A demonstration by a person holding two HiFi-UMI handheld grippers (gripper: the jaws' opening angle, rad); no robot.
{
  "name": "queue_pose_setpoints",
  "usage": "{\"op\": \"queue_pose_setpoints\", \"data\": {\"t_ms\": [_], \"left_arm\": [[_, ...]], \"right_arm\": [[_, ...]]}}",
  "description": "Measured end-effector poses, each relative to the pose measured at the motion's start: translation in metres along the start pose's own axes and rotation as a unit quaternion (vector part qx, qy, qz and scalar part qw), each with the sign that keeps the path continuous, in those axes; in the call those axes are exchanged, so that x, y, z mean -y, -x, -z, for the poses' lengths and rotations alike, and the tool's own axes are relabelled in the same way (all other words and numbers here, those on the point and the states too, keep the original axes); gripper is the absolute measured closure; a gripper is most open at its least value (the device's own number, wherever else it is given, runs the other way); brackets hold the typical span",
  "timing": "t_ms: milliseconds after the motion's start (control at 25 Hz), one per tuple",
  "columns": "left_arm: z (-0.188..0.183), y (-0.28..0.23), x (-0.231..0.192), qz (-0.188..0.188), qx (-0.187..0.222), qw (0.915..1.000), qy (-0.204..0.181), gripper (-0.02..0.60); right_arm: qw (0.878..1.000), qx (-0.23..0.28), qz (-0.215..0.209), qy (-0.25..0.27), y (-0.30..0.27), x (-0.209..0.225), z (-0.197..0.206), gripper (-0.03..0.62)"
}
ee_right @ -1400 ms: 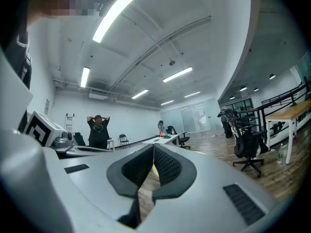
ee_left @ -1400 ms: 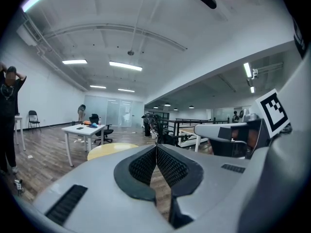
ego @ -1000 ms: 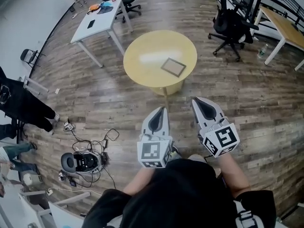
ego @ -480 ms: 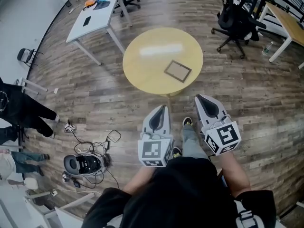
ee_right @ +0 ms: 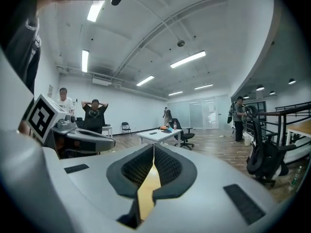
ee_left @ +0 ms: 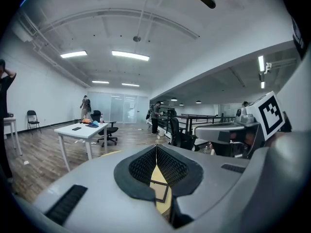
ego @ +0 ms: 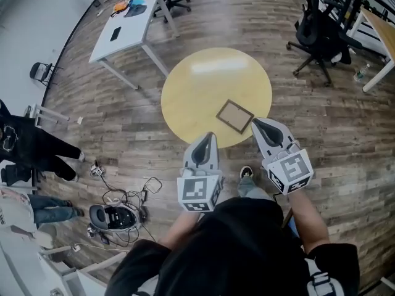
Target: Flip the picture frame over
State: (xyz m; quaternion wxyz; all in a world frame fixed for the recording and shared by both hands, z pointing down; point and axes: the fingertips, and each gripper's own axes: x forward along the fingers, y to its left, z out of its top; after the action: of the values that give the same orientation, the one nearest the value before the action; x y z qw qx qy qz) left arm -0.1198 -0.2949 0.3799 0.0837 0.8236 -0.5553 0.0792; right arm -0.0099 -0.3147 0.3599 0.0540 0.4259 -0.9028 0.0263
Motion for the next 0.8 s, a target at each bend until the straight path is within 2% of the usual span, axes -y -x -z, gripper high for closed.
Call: {"op": "queue_pose_setpoints", "data": {"t_ms": [120, 200, 320, 360, 440, 520, 680, 800], "left_arm": [[0.001, -0.033, -0.006, -0.011, -0.012, 0.9999, -0.004, 0.560], [0.005, -0.053, -0.010, -0.020, -0.018, 0.9996, -0.009, 0.560], [0.015, -0.074, -0.020, -0.036, -0.030, 0.9988, -0.010, 0.560], [0.019, -0.078, -0.023, -0.042, -0.035, 0.9985, -0.007, 0.560], [0.026, -0.086, -0.030, -0.050, -0.042, 0.9979, -0.002, 0.560], [0.034, -0.095, -0.038, -0.055, -0.050, 0.9972, 0.001, 0.560], [0.050, -0.107, -0.055, -0.063, -0.072, 0.9954, 0.012, 0.560], [0.061, -0.116, -0.068, -0.071, -0.083, 0.9939, 0.016, 0.560]], "right_arm": [[0.998, -0.025, -0.035, 0.035, -0.023, 0.023, 0.015, 0.574], [0.993, -0.057, -0.072, 0.071, -0.038, 0.031, 0.037, 0.572], [0.979, -0.110, -0.125, 0.119, -0.058, 0.035, 0.084, 0.568], [0.971, -0.133, -0.144, 0.133, -0.064, 0.034, 0.104, 0.549], [0.951, -0.184, -0.189, 0.160, -0.073, 0.030, 0.146, 0.438], [0.926, -0.228, -0.234, 0.191, -0.080, 0.023, 0.189, 0.387], [0.859, -0.318, -0.319, 0.241, -0.086, 0.006, 0.284, 0.349], [0.817, -0.352, -0.341, 0.304, -0.094, 0.006, 0.335, 0.324]]}}
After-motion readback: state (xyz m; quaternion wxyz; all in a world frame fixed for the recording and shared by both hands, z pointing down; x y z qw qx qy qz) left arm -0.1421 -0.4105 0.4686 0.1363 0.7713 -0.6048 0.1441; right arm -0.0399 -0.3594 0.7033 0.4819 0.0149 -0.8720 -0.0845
